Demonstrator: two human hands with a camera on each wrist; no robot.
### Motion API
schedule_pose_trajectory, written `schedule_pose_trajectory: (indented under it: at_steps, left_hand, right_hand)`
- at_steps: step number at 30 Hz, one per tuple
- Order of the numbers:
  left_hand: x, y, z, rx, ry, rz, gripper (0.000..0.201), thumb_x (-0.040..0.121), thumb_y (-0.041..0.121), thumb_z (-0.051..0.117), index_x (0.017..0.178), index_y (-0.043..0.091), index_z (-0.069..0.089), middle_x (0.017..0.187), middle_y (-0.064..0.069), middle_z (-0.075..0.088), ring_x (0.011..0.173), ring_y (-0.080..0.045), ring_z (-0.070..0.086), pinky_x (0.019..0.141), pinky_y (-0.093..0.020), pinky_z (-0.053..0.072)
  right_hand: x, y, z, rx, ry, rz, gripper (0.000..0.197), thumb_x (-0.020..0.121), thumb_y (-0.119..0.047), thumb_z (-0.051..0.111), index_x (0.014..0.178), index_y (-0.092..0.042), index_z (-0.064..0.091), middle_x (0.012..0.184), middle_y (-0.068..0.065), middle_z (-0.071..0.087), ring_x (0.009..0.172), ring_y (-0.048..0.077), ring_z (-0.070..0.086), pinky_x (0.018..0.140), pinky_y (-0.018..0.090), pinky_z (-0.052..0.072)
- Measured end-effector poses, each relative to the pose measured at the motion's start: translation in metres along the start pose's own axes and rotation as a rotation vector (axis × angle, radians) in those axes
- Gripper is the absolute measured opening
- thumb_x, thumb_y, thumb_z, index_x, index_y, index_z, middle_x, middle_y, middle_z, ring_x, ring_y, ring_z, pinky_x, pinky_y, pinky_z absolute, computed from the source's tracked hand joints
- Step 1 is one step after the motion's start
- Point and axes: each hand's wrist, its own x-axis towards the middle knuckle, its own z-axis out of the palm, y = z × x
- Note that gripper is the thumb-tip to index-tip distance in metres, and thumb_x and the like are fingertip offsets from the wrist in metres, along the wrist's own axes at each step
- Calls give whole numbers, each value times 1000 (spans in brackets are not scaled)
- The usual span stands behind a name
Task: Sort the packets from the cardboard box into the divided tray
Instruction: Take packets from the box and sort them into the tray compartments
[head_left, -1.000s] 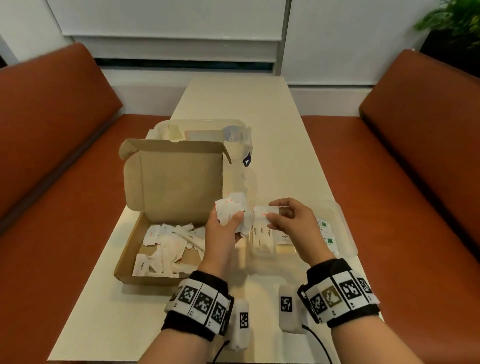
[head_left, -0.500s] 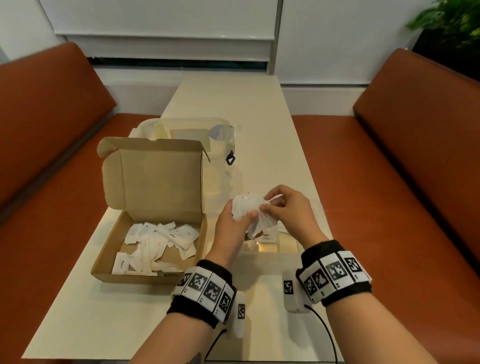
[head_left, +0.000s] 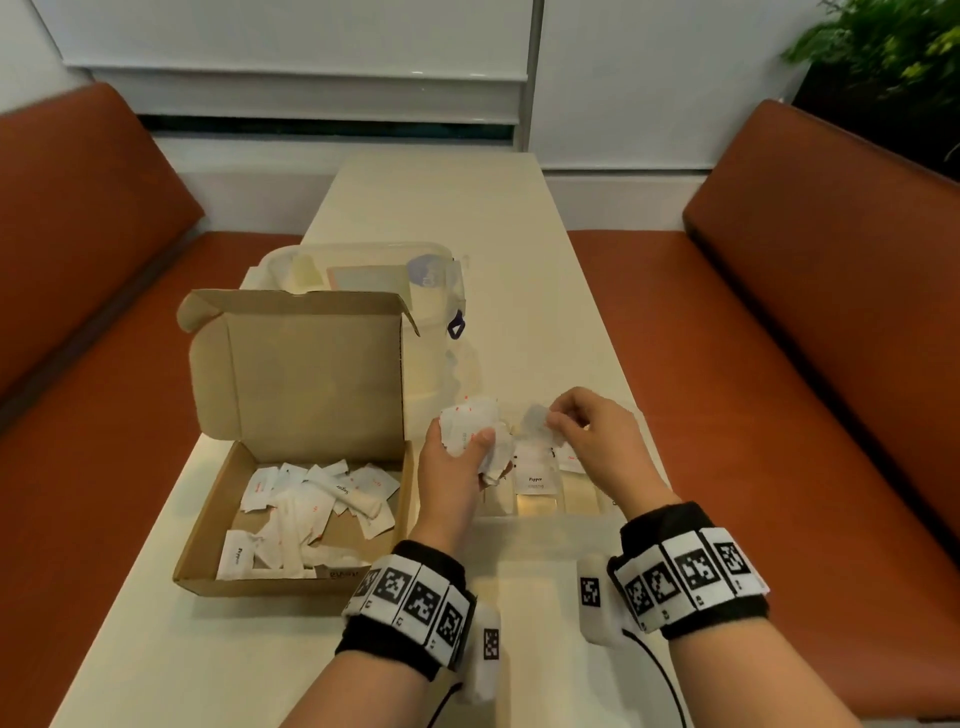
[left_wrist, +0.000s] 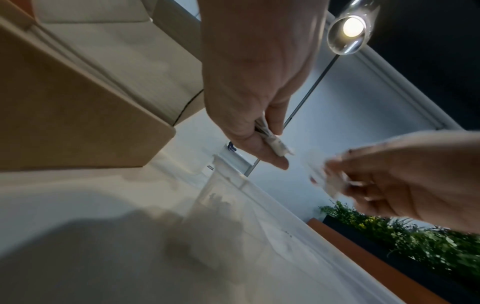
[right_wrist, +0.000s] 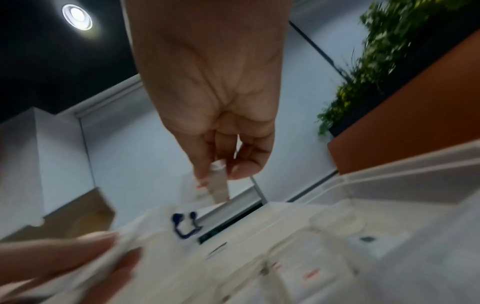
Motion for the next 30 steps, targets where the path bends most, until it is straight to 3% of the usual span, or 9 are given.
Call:
schedule_pose_trajectory:
  at_steps: [2, 3, 6, 10, 15, 18, 20, 25, 30]
  left_hand:
    - [5, -4, -4, -20, 23, -20, 35, 89, 11, 64, 122, 16, 54, 118, -11, 64, 111, -29, 60, 97, -53, 48]
    - [7, -5, -6, -24, 29, -28, 34, 89, 11, 64, 121, 17, 55, 118, -11, 64, 111, -30, 61, 96, -54, 48]
    - [11, -8, -9, -52, 36, -51, 33, 88, 10, 65, 120, 17, 55, 117, -12, 63, 109, -31, 62, 92, -55, 50]
    - [12, -9, -11, -53, 12, -60, 34, 89, 10, 63, 122, 16, 54, 117, -11, 63, 108, -29, 62, 91, -52, 52]
    - [9, -11, -11, -44, -24, -70, 35, 92, 10, 60, 126, 13, 52, 115, -9, 64, 105, -26, 64, 87, -43, 55]
    - [9, -12, -11, -12, -37, -51, 33, 92, 11, 60, 125, 13, 53, 113, -8, 65, 104, -23, 64, 88, -42, 55]
    - [9, -12, -11, 0, -39, -47, 34, 92, 11, 61, 125, 12, 53, 114, -8, 65, 105, -24, 64, 91, -46, 53]
    - [12, -14, -11, 0, -38, -44, 36, 91, 10, 61, 126, 11, 53, 116, -10, 64, 108, -26, 63, 95, -52, 50]
    - [13, -16, -11, -11, -46, -42, 38, 91, 10, 62, 127, 11, 52, 118, -11, 64, 110, -26, 61, 98, -52, 48]
  right_hand:
    - [8, 9, -8, -149, 28, 32, 7, 93, -15, 56, 90, -11, 62, 84, 3, 68, 73, 17, 60, 69, 28, 51]
    - [12, 15, -12, -190, 30, 55, 6, 92, -13, 57, 90, -11, 62, 84, 4, 68, 71, 17, 60, 68, 31, 52]
    - [24, 28, -17, -335, -49, 69, 6, 89, -9, 61, 91, -12, 66, 88, 5, 67, 75, 14, 58, 72, 26, 49]
    - [32, 37, -8, -508, -204, 64, 11, 87, -9, 62, 91, -14, 70, 93, 2, 70, 86, 17, 64, 83, 31, 53]
    - [31, 48, 7, -565, -218, 83, 11, 87, -13, 62, 90, -17, 72, 91, 2, 71, 93, 20, 61, 84, 31, 51]
    - [29, 53, 11, -621, -203, 40, 13, 88, -18, 62, 94, -18, 73, 97, 1, 65, 101, 21, 53, 77, 24, 41]
    - [28, 54, 11, -629, -189, 28, 12, 87, -17, 62, 94, -18, 71, 97, 1, 60, 100, 21, 50, 72, 23, 34]
    - [23, 57, 15, -557, -157, 43, 12, 81, -3, 58, 79, -14, 53, 81, 6, 62, 77, 21, 54, 61, 28, 39]
    - [21, 65, 20, -528, -150, 70, 14, 81, -3, 58, 80, -15, 64, 82, 1, 66, 79, 18, 59, 63, 24, 43]
